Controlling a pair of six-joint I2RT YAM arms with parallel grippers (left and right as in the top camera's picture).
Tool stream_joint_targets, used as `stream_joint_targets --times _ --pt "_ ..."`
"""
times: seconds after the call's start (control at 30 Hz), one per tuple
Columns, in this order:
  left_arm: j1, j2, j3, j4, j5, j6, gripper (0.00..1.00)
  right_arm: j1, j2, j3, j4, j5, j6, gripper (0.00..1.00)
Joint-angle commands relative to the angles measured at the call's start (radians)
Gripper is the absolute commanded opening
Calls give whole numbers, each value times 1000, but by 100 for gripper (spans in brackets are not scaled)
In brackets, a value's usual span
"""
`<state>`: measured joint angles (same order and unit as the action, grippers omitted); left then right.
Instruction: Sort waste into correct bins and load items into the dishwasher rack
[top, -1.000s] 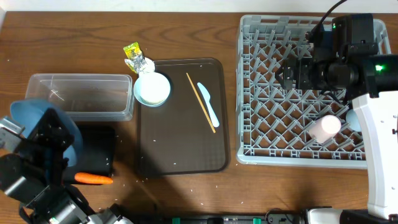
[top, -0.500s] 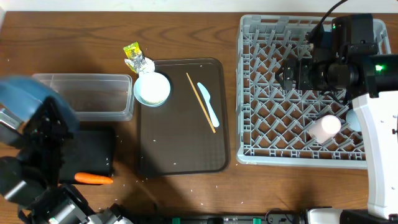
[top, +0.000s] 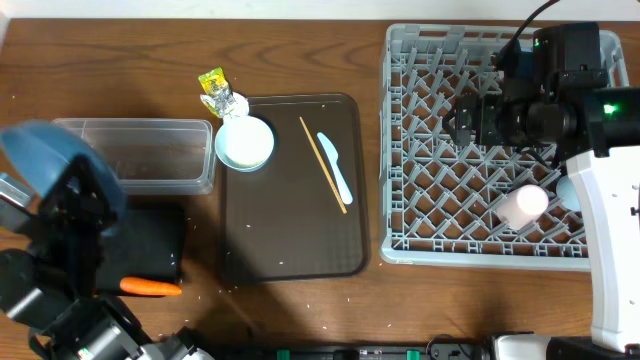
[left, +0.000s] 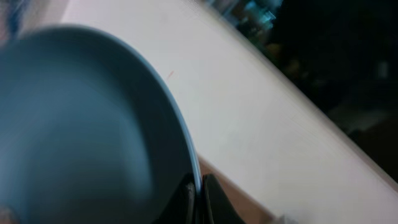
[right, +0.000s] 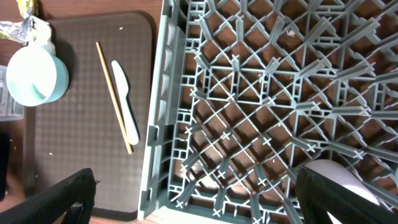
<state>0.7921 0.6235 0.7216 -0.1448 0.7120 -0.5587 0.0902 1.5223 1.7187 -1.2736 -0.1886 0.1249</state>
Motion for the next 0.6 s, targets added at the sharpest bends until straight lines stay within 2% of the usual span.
stream_joint_targets --times 0.0,0.27,0.4,0.5,0.53,0.57 --pt "-4 26 8 -135 -165 33 6 8 1 0 -1 2 -10 95" --pt "-27 56 8 -15 -13 34 6 8 1 0 -2 1 -10 95" --pt "-56 59 8 27 -1 55 6 8 1 0 -1 1 -10 95" --pt "-57 53 10 101 128 24 6 8 1 0 -2 1 -10 95" --pt "-58 48 10 136 151 48 6 8 1 0 -4 1 -10 95" --pt "-58 47 9 109 108 96 6 8 1 0 -10 0 -10 95"
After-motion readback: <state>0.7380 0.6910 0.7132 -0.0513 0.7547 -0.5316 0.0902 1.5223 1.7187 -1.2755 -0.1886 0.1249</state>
